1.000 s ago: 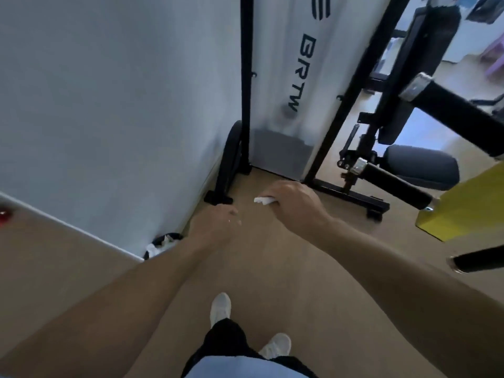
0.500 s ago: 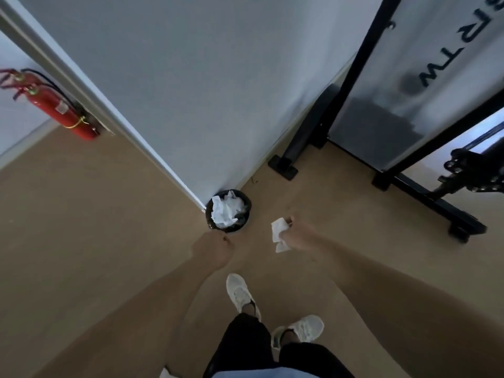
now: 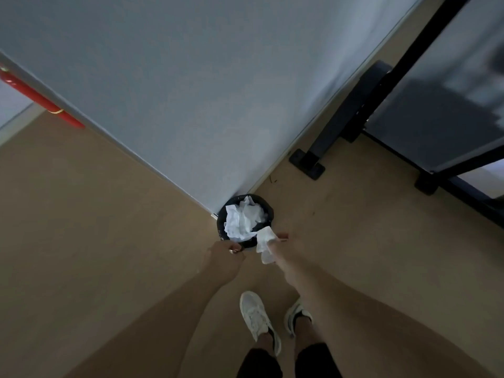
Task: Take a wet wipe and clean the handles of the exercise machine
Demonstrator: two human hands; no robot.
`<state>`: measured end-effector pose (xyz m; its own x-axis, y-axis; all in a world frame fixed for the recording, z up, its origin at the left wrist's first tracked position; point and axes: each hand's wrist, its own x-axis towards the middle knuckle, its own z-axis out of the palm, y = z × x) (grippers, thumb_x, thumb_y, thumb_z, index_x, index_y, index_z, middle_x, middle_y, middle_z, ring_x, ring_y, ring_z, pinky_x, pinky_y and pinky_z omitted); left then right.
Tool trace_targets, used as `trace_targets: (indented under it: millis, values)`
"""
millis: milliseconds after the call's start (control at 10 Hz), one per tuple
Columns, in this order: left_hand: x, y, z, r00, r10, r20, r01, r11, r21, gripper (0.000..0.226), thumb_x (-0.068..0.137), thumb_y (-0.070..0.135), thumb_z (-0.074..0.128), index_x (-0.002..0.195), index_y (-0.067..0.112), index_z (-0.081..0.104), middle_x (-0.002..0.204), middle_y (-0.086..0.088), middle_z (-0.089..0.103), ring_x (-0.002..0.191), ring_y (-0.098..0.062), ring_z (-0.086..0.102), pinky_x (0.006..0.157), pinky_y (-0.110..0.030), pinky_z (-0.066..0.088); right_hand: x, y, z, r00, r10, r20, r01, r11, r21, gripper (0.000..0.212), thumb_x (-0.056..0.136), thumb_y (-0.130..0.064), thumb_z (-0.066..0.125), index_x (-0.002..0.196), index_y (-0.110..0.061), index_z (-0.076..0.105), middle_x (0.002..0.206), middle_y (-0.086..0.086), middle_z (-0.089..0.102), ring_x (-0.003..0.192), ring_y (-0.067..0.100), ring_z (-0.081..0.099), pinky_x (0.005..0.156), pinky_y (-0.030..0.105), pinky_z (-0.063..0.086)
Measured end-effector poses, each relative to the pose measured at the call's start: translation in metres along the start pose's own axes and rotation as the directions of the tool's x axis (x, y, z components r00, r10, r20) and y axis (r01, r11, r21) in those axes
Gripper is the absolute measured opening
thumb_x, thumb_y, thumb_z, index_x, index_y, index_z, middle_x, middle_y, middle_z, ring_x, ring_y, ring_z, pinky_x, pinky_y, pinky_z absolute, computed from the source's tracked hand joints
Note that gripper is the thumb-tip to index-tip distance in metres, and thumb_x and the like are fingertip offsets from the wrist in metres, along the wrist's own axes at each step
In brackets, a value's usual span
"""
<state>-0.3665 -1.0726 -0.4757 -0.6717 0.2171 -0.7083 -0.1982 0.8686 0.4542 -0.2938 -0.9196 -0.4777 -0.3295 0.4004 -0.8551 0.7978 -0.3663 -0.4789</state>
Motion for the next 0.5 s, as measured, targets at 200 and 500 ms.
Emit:
trace_targets:
  millis: [200, 500]
  values:
    - [0.074, -0.029, 0.036, 0.999, -0.031, -0.019, 0.028, 0.987, -0.156, 0.015, 0.079, 0.03, 0.072, 0.08, 0.043, 0.063, 0.098, 0.006, 0.069, 0.09, -0.02, 0.069, 0.086, -0.042, 0.057, 0.096, 0.0, 0.051, 0.998, 0.034, -0.061, -0.036, 0.999, -0.024, 0.012, 0.096, -0.029, 0.057, 0.1, -0.018, 0.059, 0.092, 0.003, 0.066, 0.073, 0.014, 0.056, 0.057, 0.022, 0.04]
    - [0.111, -0.068, 0.061, 0.993, -0.097, -0.06, 0.08, 0.967, -0.242, 0.014, 0.071, 0.038, 0.071, 0.084, 0.043, 0.069, 0.084, 0.008, 0.069, 0.075, -0.011, 0.067, 0.074, -0.029, 0.055, 0.165, 0.02, 0.067, 0.986, 0.124, 0.108, -0.072, 0.916, -0.395, 0.039, 0.104, -0.024, 0.05, 0.139, -0.006, 0.051, 0.134, 0.01, 0.056, 0.127, 0.029, 0.054, 0.107, 0.038, 0.045]
